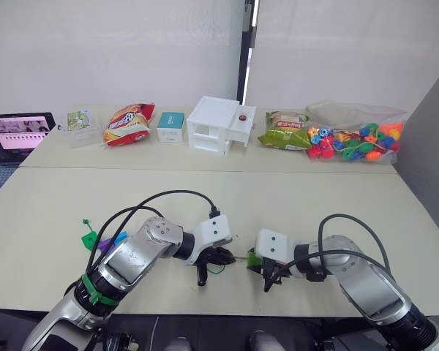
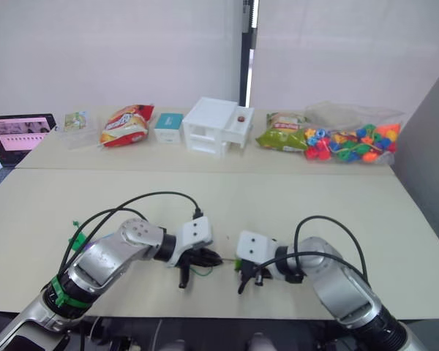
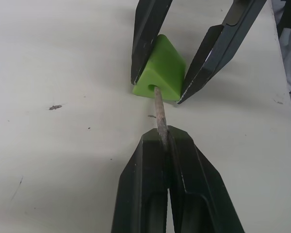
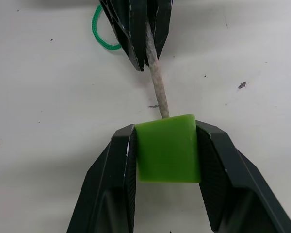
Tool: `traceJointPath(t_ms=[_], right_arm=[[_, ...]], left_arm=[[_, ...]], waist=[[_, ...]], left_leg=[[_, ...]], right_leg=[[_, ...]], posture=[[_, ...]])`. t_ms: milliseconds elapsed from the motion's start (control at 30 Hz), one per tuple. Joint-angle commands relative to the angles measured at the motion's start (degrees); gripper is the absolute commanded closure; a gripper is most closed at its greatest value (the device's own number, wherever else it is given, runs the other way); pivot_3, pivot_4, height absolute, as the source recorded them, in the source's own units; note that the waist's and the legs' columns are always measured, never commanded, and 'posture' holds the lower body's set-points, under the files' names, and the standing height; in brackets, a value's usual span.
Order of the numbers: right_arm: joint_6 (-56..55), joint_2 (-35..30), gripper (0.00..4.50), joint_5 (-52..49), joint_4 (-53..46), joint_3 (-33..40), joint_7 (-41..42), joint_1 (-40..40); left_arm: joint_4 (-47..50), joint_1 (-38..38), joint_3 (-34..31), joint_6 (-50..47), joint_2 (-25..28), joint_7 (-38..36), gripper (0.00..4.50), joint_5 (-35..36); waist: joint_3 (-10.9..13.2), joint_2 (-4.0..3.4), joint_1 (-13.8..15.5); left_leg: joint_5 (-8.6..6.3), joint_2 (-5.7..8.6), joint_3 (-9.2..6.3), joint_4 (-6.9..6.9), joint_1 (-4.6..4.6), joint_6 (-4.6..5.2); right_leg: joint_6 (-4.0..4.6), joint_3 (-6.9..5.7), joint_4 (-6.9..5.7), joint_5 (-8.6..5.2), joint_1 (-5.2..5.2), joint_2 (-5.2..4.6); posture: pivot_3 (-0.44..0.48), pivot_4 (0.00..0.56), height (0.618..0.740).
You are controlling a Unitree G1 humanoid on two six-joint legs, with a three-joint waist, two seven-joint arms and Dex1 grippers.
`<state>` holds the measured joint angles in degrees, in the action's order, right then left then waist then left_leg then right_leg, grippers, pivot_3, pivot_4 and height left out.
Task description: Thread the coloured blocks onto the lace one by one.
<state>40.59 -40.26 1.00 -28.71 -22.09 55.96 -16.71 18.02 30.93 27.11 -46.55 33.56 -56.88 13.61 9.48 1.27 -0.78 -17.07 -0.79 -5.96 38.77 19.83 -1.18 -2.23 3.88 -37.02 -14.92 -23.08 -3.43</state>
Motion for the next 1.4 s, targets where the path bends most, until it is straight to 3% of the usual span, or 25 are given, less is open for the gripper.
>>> traceJointPath(t_ms=[33, 467, 700, 1233, 1300, 1400], right_arm=[[3.3, -0.6, 3.3, -0.8, 2.4, -5.2, 1.4, 2.9], [4.4, -0.1, 3.3, -1.0, 1.7, -5.7, 1.3, 2.4], [5.0, 0.5, 3.3, -1.0, 1.2, -6.3, 0.8, 2.1], [4.8, 0.4, 3.3, -1.0, 0.2, -6.1, 0.1, 3.8], [5.2, 0.3, 2.26, -0.8, 0.2, -6.3, -0.2, 3.8], [5.5, 0.1, 1.24, -0.8, -0.1, -6.6, -0.1, 3.9]], left_arm=[[2.2, 1.3, 0.0, 0.2, -0.8, -0.3, 4.5, 0.8], [-0.9, 3.3, 2.8, 2.3, -5.5, -0.2, 4.5, 0.1], [-5.2, 5.0, 5.8, 5.6, -12.1, -0.9, 4.5, -1.6], [-5.3, 3.6, 3.4, 6.4, -10.6, -2.9, 4.5, -2.9], [-4.7, 3.3, 2.9, 6.5, -9.8, -3.3, 4.5, -2.9], [-4.2, 3.0, 2.5, 6.7, -9.0, -3.9, 4.5, -2.8]], waist=[[0.0, 0.0, 0.0], [0.0, 0.01, 0.1], [-0.1, -0.01, 1.3], [-0.2, 0.04, 1.4], [-0.2, 0.06, 1.3], [-0.2, 0.06, 0.6]], left_leg=[[0.0, 0.0, 0.0, 0.0, 0.0, 0.0], [0.0, 0.02, 0.0, 0.03, 0.0, 0.0], [0.0, 0.06, -0.02, 0.06, -0.43, 0.0], [0.0, 0.07, -0.03, 0.03, -0.52, -0.01], [-0.01, 0.07, -0.04, 0.01, -0.52, -0.01], [-0.01, 0.05, -0.03, -0.05, -0.48, -0.01]], right_leg=[[0.0, 0.0, 0.0, 0.0, 0.0, 0.0], [0.0, 0.0, 0.02, 0.0, 0.04, -0.01], [-0.1, -0.01, 0.39, -0.03, 0.74, -0.05], [-0.23, -0.01, 0.65, 0.0, 0.94, -0.08], [-0.23, 0.0, 0.68, 0.0, 0.94, -0.07], [-0.23, 0.0, 0.71, 0.0, 0.87, -0.06]], posture=[[0.0, 0.15, 0.74], [0.0, 0.15, 0.74], [0.0, 0.15, 0.74], [0.0, 0.15, 0.74], [0.0, 0.15, 0.74], [0.0, 0.15, 0.74]])
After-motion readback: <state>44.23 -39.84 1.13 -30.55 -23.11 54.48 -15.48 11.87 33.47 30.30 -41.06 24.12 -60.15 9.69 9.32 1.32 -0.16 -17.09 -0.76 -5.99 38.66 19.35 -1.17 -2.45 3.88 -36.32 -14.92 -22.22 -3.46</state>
